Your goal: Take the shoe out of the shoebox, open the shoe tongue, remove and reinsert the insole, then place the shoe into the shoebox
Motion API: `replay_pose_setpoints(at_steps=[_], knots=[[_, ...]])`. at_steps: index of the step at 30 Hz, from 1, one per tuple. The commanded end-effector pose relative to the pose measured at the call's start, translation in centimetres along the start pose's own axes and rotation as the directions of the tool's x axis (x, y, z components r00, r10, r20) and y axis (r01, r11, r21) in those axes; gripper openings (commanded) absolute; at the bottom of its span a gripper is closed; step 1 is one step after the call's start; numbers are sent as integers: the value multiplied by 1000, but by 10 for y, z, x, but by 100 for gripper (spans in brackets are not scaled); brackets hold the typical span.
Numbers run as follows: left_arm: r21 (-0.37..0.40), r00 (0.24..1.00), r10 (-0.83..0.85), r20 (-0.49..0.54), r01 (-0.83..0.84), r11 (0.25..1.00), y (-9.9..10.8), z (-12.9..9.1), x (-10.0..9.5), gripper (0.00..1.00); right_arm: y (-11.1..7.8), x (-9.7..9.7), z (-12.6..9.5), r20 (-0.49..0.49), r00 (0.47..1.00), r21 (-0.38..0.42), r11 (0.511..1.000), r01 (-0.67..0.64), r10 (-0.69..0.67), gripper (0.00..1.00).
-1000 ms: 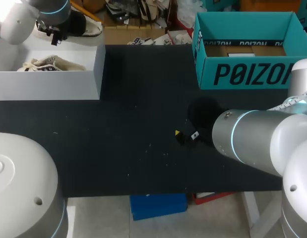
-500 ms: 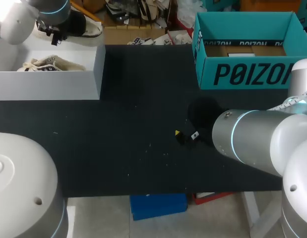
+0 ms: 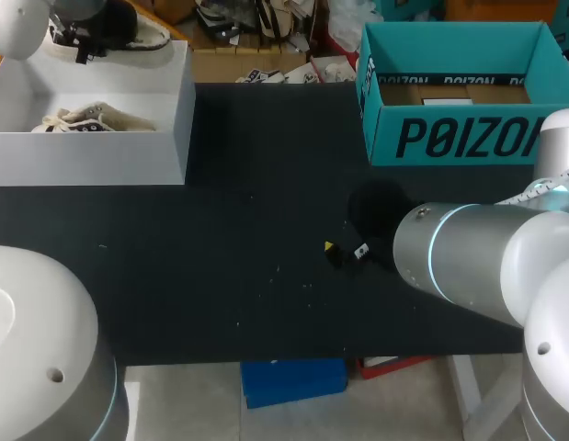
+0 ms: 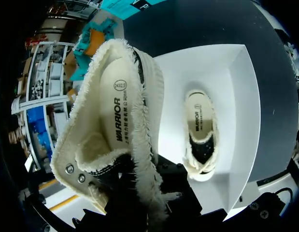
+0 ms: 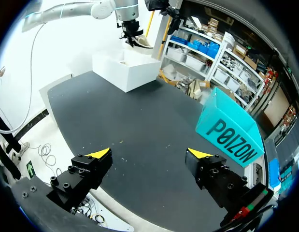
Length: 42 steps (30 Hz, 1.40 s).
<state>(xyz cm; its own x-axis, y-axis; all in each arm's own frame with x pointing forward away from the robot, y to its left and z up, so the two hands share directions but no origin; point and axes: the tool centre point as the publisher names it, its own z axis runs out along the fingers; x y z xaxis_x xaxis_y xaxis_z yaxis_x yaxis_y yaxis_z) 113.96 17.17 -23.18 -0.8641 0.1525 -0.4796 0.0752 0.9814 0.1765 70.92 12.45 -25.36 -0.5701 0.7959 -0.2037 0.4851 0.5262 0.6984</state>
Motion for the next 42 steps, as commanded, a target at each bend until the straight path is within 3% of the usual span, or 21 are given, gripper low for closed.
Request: replay_pose_setpoints(at_steps=[1,18,42], knots=[[2,1000,7,-20,-7,1000,5,17,-7,0,-6,3,-6,5,1000,-14,1000,-1,1,100],[-63,995,-51,-82,46,997,30,69,5,0,-6,3,-6,5,1000,-14,1000,-1,1,100],[-116,985,-76,-154,58,992,12,130,26,0,-6,3,-6,5,1000,-14,1000,-1,1,100]])
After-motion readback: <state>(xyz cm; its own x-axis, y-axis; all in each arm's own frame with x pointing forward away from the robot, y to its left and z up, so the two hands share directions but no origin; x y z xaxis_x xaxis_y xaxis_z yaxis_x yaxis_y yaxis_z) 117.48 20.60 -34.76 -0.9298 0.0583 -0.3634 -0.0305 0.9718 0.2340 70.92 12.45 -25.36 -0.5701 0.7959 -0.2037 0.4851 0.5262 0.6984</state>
